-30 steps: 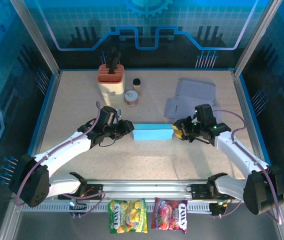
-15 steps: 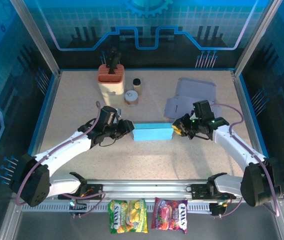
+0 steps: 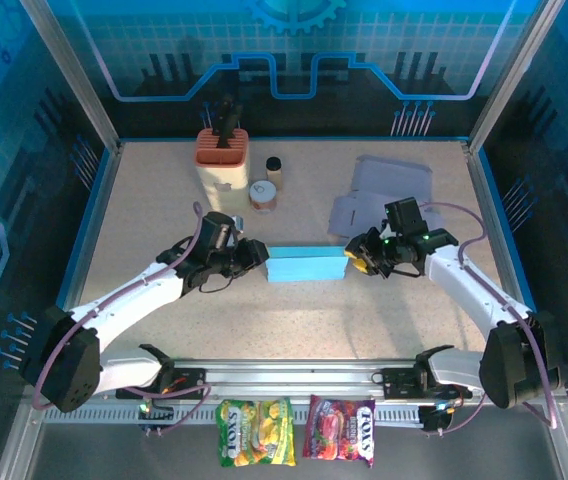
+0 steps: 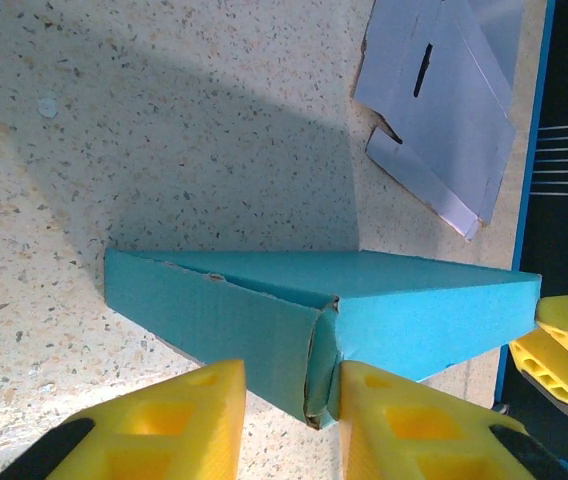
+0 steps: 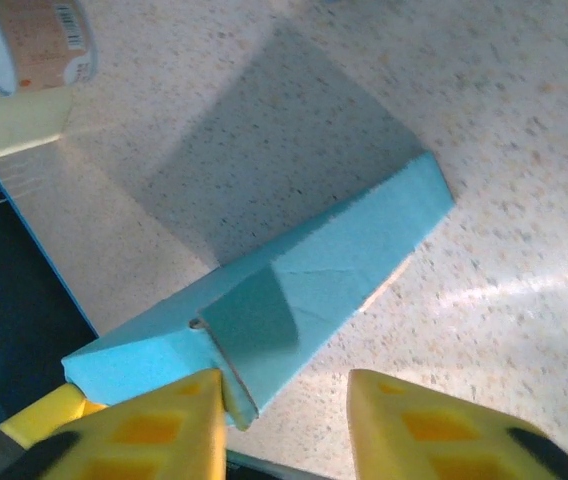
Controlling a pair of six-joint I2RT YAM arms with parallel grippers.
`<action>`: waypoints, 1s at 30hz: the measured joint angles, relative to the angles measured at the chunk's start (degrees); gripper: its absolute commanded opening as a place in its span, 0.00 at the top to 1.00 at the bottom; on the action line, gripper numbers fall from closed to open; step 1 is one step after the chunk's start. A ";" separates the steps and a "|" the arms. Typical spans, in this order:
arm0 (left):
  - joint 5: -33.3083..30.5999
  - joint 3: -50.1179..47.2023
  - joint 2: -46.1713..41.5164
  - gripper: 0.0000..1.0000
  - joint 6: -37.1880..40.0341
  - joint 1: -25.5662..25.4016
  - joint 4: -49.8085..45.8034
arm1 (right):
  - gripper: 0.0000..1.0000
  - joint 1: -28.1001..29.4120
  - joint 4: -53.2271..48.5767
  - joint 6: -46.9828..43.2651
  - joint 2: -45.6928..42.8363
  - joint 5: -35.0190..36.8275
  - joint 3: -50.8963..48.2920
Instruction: Fold the paper box
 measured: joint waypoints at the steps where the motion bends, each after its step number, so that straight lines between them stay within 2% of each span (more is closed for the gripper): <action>1: -0.02 0.00 -0.07 0.71 0.39 -0.17 0.00 | 0.45 0.00 -1.22 0.24 -0.68 0.26 0.00; 4: -0.63 0.02 -0.48 0.72 1.46 -0.52 -0.61 | 0.36 -0.15 -3.80 0.76 -3.28 1.70 0.00; 7: -1.79 0.02 -1.25 0.72 2.51 -1.18 -1.55 | 0.34 -0.96 -4.22 2.14 -5.53 1.20 0.96; 15: -5.57 -1.40 -4.17 0.72 3.89 -5.55 -3.21 | 0.36 -3.87 -1.60 4.04 -2.34 -3.37 1.55; 19: -8.15 -3.50 -6.19 0.73 3.34 -8.98 -3.26 | 0.41 -3.87 -2.80 2.93 0.92 -5.11 1.66; 26: -10.82 -13.38 -6.97 0.71 -1.27 -13.51 -3.65 | 0.44 -3.82 -4.74 -1.62 -0.35 -4.70 -2.34; 30: -11.06 -14.21 -6.99 0.67 -2.86 -14.03 -3.67 | 0.43 -3.28 -6.67 -7.13 -0.52 -2.10 -3.80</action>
